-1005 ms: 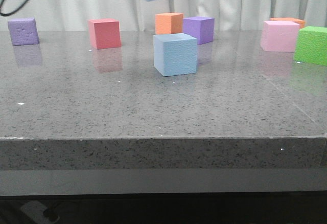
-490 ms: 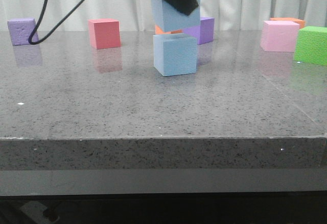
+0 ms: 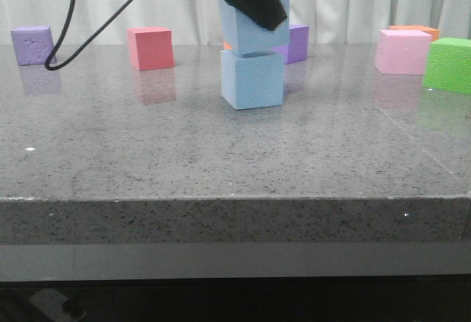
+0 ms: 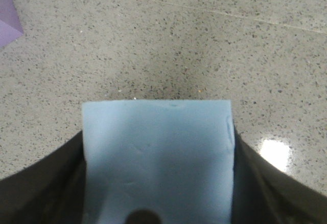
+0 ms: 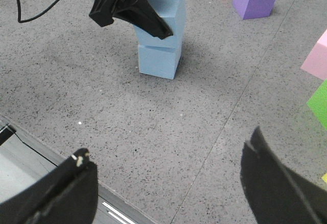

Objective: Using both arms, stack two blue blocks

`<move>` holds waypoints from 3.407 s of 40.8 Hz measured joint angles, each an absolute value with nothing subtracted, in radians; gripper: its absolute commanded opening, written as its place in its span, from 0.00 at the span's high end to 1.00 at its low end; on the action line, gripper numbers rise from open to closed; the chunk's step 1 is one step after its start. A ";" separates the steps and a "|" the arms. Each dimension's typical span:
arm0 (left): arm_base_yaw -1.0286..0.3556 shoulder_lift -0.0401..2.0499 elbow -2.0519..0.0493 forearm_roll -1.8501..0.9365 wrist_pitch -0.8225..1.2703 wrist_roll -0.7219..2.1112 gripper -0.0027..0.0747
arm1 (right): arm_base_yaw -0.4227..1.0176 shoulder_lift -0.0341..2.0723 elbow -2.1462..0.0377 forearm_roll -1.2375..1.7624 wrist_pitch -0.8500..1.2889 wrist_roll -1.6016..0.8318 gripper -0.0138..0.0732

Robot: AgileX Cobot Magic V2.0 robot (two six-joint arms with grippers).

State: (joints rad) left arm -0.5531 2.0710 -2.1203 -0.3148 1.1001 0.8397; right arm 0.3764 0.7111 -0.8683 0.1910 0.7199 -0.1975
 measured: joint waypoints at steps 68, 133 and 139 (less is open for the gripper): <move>-0.551 1.684 -2.084 -0.315 1.228 0.716 0.26 | 0.376 0.711 -0.868 0.191 0.720 -0.198 0.17; -0.672 0.757 -0.972 0.255 0.871 -0.289 0.26 | 0.376 0.671 -0.868 0.176 0.732 -0.151 0.17; -0.672 0.706 -0.919 0.259 0.843 -0.293 0.26 | 0.376 0.626 -0.868 0.172 0.743 -0.131 0.17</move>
State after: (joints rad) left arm -0.6720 0.7058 -0.9194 0.2585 0.8433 -0.2933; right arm 0.3764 0.6263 -0.8683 0.1724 0.7426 -0.1306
